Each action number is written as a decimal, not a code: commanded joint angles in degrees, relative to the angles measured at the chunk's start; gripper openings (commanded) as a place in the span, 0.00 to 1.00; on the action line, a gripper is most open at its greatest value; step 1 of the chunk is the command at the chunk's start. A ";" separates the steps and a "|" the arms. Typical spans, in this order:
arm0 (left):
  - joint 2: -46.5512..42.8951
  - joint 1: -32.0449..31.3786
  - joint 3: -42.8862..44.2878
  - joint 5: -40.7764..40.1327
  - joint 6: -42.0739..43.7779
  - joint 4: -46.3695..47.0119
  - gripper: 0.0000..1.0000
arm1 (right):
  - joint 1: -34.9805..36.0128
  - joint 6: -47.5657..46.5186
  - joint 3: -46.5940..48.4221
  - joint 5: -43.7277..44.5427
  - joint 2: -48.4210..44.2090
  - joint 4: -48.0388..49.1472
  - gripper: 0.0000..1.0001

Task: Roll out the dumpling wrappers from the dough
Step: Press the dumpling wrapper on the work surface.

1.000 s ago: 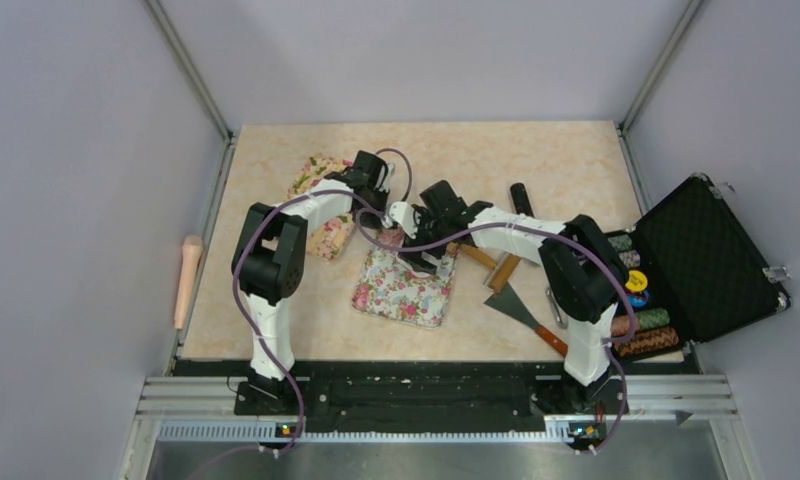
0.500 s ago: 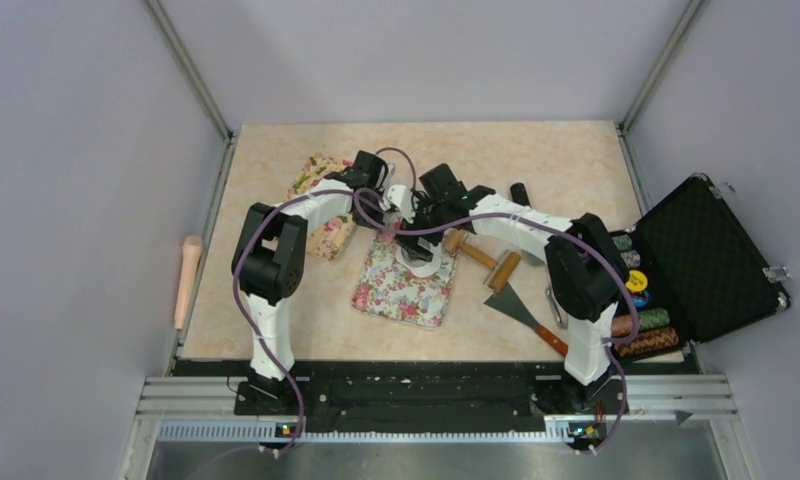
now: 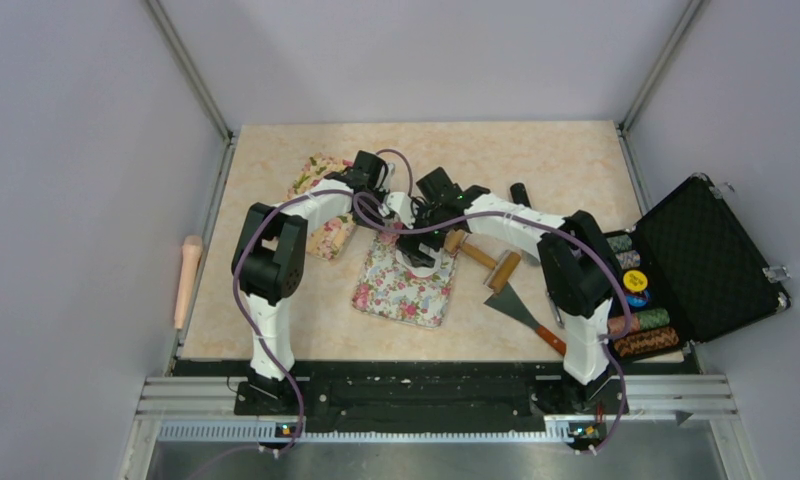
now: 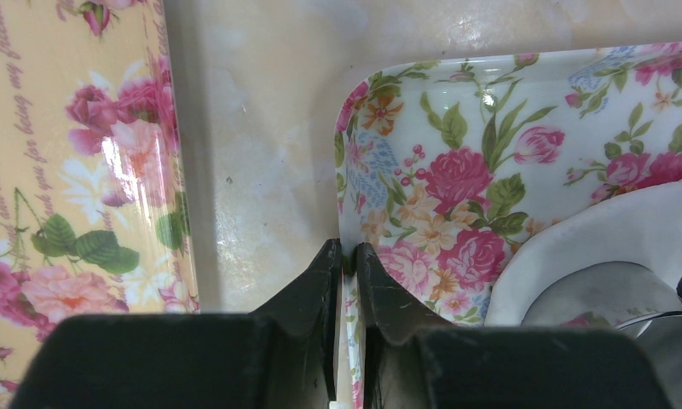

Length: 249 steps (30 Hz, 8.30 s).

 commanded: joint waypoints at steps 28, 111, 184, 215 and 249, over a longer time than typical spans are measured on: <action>-1.06 0.52 -0.31 -0.71 0.56 0.35 0.14 | 2.93 2.33 -7.00 6.15 0.74 1.56 0.44; -0.40 0.99 0.19 -2.81 0.35 0.33 0.15 | -0.05 -31.48 -0.78 -11.19 -10.19 -10.08 0.97; -0.13 1.15 0.24 0.60 1.30 0.44 0.17 | 0.03 -32.94 11.42 -14.55 -0.02 -11.77 0.96; 5.11 6.43 1.95 17.85 -2.63 -1.90 0.14 | -1.96 -25.43 8.13 -13.41 5.96 -6.67 0.95; 4.17 6.53 0.71 14.86 -4.18 -1.14 0.01 | -2.02 -21.58 6.89 -10.35 6.44 -6.53 0.51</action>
